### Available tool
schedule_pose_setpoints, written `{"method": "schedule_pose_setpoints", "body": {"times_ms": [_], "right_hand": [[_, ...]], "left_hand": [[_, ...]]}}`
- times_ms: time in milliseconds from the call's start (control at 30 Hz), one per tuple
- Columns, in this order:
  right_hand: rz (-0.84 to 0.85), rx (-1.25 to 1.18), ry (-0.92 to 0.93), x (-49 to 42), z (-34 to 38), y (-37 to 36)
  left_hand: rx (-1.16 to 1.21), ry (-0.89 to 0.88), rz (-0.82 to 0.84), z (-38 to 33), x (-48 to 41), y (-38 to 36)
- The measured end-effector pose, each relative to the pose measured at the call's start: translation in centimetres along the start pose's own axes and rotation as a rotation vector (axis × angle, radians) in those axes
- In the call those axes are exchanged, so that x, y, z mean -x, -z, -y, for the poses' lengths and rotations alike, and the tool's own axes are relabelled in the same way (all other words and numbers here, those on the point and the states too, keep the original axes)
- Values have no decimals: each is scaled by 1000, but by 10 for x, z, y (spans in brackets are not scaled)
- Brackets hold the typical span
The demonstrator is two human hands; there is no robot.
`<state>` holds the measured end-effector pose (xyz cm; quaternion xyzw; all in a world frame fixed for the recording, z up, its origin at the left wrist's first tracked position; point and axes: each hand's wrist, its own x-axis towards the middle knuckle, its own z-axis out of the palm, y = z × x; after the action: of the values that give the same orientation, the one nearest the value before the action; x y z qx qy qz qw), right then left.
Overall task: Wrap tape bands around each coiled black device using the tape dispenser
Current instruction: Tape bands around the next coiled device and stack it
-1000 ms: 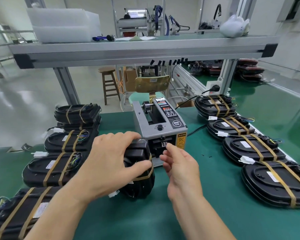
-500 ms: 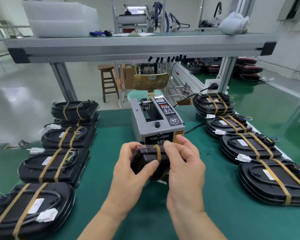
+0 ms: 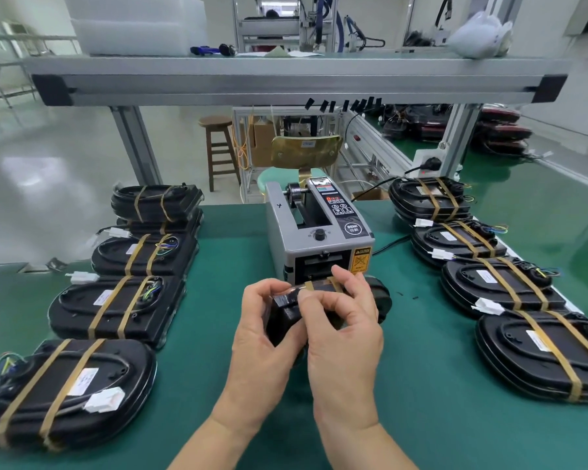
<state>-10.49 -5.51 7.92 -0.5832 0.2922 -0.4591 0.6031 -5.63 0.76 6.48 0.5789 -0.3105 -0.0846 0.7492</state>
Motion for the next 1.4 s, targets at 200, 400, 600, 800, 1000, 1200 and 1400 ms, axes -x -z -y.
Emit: {"method": "schedule_pose_setpoints", "body": {"times_ms": [200, 400, 600, 800, 1000, 1200, 1400], "right_hand": [[31, 16, 0, 4, -2, -3], [20, 134, 55, 6, 2, -3], [28, 189, 89, 6, 4, -4], [35, 199, 105, 9, 5, -2], [36, 144, 83, 7, 4, 0], [55, 191, 107, 7, 3, 0], [51, 196, 131, 8, 2, 0]], "left_hand": [[-28, -2, -23, 2, 3, 4], [-32, -15, -25, 4, 6, 5], [161, 54, -6, 1, 4, 7], [177, 116, -85, 3, 1, 0], [152, 84, -71, 5, 1, 1], [147, 97, -66, 6, 2, 2], [151, 96, -79, 4, 1, 1]]}}
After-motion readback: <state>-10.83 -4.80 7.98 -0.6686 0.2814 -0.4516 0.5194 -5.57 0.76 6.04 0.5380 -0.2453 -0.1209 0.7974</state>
